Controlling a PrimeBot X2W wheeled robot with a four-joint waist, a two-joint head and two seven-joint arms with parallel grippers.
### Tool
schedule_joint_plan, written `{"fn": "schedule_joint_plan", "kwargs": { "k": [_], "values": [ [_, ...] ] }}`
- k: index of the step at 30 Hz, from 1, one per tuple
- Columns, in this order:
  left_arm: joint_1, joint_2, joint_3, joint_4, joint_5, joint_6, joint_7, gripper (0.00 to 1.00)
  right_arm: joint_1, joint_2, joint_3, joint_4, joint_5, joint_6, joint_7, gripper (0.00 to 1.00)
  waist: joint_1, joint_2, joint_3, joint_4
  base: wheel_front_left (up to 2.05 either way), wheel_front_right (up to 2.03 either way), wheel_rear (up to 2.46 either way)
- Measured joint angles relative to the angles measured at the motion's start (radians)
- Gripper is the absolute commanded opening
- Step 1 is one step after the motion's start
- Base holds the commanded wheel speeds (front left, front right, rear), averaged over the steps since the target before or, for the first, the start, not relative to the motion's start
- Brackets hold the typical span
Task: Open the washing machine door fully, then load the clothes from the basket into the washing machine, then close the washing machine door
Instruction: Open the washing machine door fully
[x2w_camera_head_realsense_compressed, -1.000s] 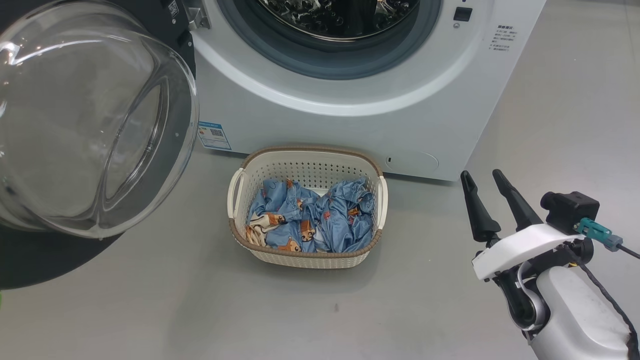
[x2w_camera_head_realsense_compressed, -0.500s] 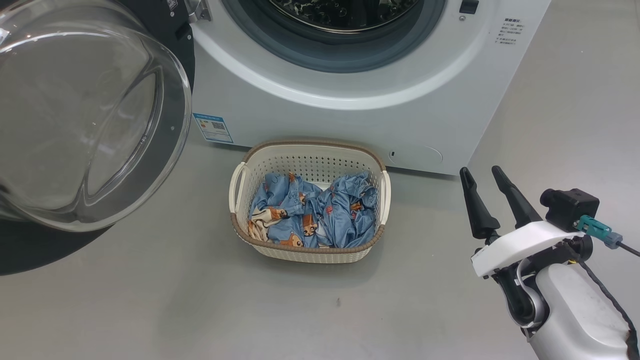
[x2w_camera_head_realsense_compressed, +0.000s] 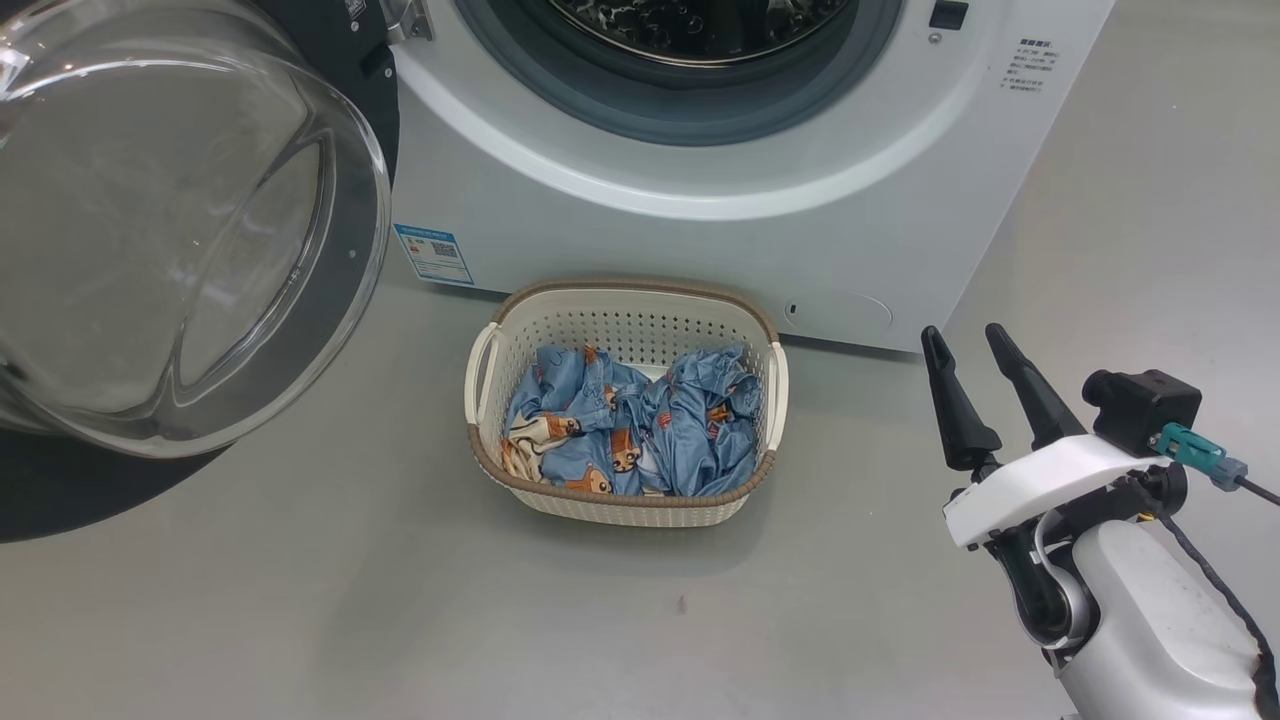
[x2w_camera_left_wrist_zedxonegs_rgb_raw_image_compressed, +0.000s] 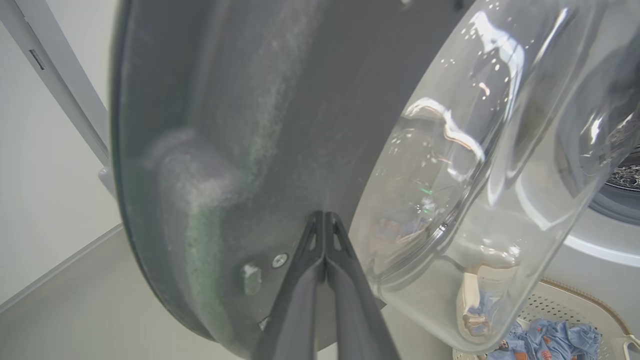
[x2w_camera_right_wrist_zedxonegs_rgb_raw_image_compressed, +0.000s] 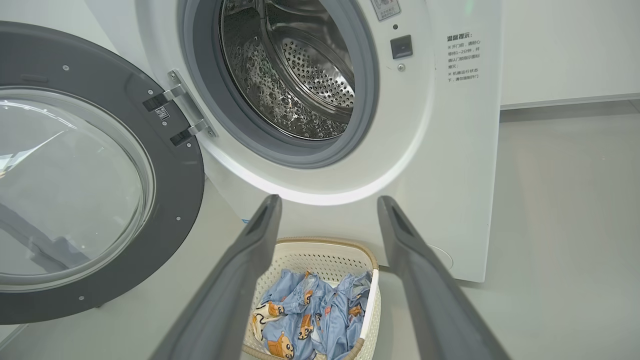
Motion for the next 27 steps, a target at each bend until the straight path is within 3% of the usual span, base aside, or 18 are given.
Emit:
{"fn": "schedule_joint_plan", "kwargs": {
  "k": [14, 27],
  "values": [
    [-0.019, -0.004, -0.009, 0.038, 0.001, -0.026, -0.032, 0.00, 0.000, 0.003, 0.001, 0.005, 0.000, 0.000, 0.000, 1.00, 0.0000, 0.0000, -0.009, 0.005, 0.00, 0.00, 0.00],
    [-0.016, -0.062, -0.049, 0.038, 0.001, -0.051, -0.095, 0.00, 0.002, -0.005, -0.002, 0.016, 0.001, 0.000, 0.000, 1.00, 0.0000, 0.0000, -0.045, 0.017, 0.00, 0.00, 0.00]
  ]
}}
